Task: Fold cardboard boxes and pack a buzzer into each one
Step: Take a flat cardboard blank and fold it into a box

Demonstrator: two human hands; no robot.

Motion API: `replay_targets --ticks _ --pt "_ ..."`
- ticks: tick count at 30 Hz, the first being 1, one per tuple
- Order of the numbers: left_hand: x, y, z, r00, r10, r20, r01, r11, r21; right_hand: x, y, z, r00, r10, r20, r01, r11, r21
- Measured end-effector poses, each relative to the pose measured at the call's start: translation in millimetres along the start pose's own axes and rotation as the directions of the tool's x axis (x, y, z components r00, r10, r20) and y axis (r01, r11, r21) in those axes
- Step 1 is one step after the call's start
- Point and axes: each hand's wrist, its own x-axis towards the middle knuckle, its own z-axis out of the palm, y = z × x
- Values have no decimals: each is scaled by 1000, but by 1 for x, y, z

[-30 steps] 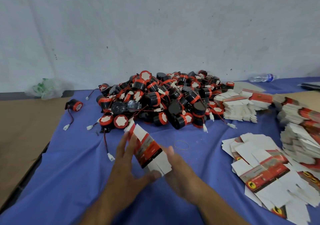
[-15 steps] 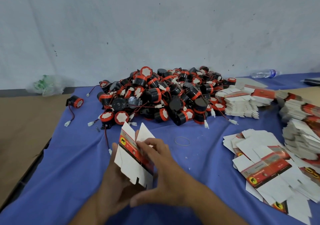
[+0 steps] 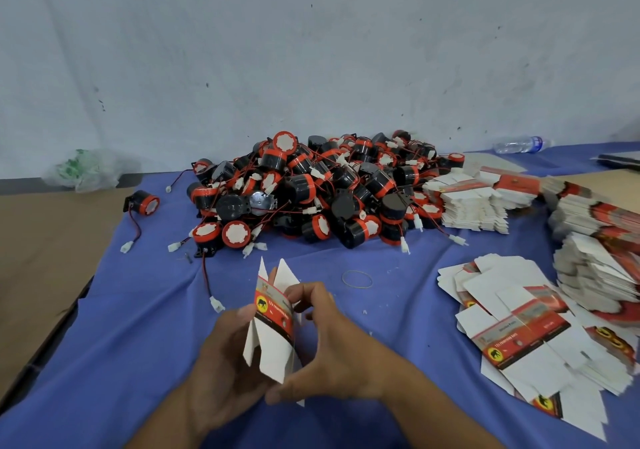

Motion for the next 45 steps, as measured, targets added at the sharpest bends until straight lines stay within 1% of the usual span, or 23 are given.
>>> replay_targets --ticks 3,6,8,10,11,12,14,16,18,19,21,24,27,29,33,34,36,37,38,39,41,43,45 --pt "3 3 -2 998 -56 16 57 997 -49 0 0 1 999 -17 -37 20 997 81" --pt "5 5 -6 999 -29 40 31 999 -44 1 0 -2 998 -47 -50 55 980 189" --pt "10 0 -12 1000 1 -23 -2 999 -51 2 0 -3 996 -57 -74 74 966 247" --pt "14 -1 -18 993 76 -92 -80 996 -48 3 1 -4 994 -56 -99 86 939 334" --pt "14 1 -20 986 127 -107 -126 992 16 4 1 -3 993 -47 -108 85 923 376" --pt "16 2 -22 986 153 -59 -147 984 97 5 2 -3 992 -40 -121 87 906 413" --pt "16 2 -26 992 112 61 -124 961 246 7 3 -2 983 -20 -180 103 880 463" --pt "17 -1 -25 995 72 66 -91 932 350 9 4 -3 959 33 -281 102 886 453" --pt "17 -5 -22 996 93 12 -90 903 420 10 6 -5 938 83 -338 81 893 443" --pt "18 -7 -22 994 111 -14 -91 876 473 10 6 -5 935 100 -339 64 895 442" --pt "18 -10 -25 993 119 -2 -97 813 575 10 4 -4 941 129 -312 24 896 443" --pt "22 -10 -30 991 132 -27 -93 809 580 8 4 -5 963 133 -236 -9 886 463" --pt "24 -9 -24 978 192 -81 -115 823 557 4 5 -11 997 53 -61 -12 846 533" --pt "24 -10 -23 969 216 -120 -118 832 541 2 4 -14 999 -19 34 -6 800 600" --pt "29 -7 -31 982 162 -100 -70 796 601 2 7 -18 987 -120 106 21 754 656" --pt "29 -8 -34 981 178 -76 -97 793 601 1 7 -18 986 -123 111 28 784 620" --pt "31 -9 -31 963 217 -158 -108 852 512 2 7 -15 994 -89 68 41 854 519" --pt "32 -8 -27 962 200 -185 -92 877 471 4 6 -13 998 -60 17 43 861 507" --pt "31 -10 -24 971 185 -154 -89 870 485 7 6 -10 998 -17 -57 44 852 521" --pt "27 -13 -22 980 184 -71 -117 833 541 9 6 -9 988 44 -149 46 835 549" --pt "20 -15 -16 965 238 113 -251 696 673 12 8 -11 935 179 -306 58 773 632" --pt "16 -17 -12 939 233 253 -343 572 745 13 11 -15 902 246 -355 81 711 699" --pt "9 -18 -6 917 210 340 -399 438 806 13 11 -16 890 261 -373 98 691 717"
